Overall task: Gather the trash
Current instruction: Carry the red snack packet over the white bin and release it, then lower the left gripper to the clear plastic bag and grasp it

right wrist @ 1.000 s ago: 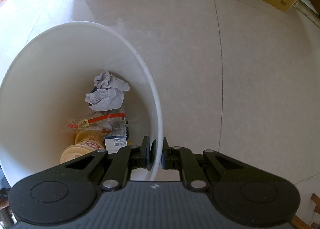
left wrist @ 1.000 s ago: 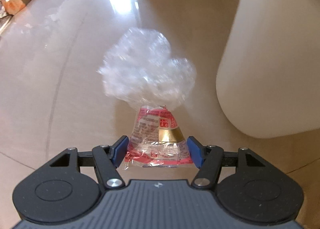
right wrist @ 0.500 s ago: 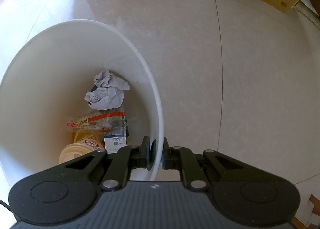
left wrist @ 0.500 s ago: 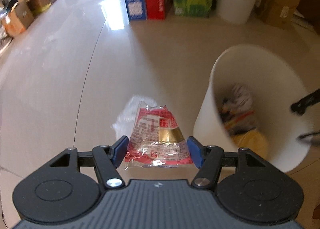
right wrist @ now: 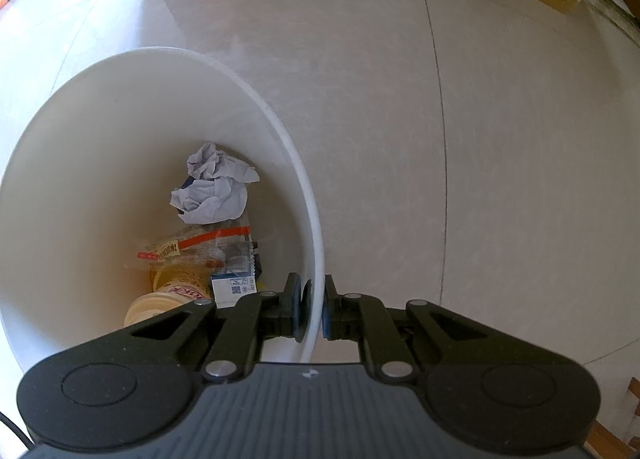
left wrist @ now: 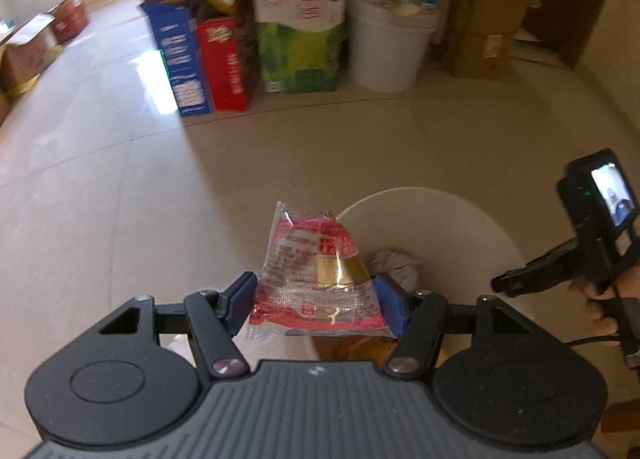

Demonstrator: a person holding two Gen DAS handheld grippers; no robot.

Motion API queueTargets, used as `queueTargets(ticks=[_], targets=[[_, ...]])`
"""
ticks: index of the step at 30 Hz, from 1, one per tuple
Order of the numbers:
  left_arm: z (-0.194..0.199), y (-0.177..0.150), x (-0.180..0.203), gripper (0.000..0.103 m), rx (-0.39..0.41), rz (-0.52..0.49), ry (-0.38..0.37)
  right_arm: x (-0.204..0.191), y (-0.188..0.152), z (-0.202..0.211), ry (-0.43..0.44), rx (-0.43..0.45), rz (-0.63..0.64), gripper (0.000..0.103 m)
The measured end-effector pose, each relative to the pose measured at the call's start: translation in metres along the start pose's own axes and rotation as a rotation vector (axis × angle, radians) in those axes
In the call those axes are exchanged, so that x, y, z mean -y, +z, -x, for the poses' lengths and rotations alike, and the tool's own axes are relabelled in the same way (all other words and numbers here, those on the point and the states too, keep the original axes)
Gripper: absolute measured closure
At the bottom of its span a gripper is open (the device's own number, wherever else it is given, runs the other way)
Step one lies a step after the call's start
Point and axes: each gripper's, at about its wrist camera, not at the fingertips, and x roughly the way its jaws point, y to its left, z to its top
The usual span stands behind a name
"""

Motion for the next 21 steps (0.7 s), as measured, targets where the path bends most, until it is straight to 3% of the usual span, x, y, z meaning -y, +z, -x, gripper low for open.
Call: queueTargets(ticks=[1, 4, 21], targets=[[-0.002, 0.002, 0.002, 0.036, -0.003, -0.009, -0.029, 0.000, 0.000, 0.000, 0.001, 0.001, 0.004, 0.091], [-0.007, 0.005, 0.004, 0.016, -0.018, 0.012, -0.117, 0.002, 0.000, 0.001, 0.008, 0.000, 0.003, 0.091], [-0.032, -0.001, -0.013, 0.016, -0.103, 0.076, -0.055, 0.005, 0.001, 0.002, 0.020, -0.009, 0.009, 0.091]])
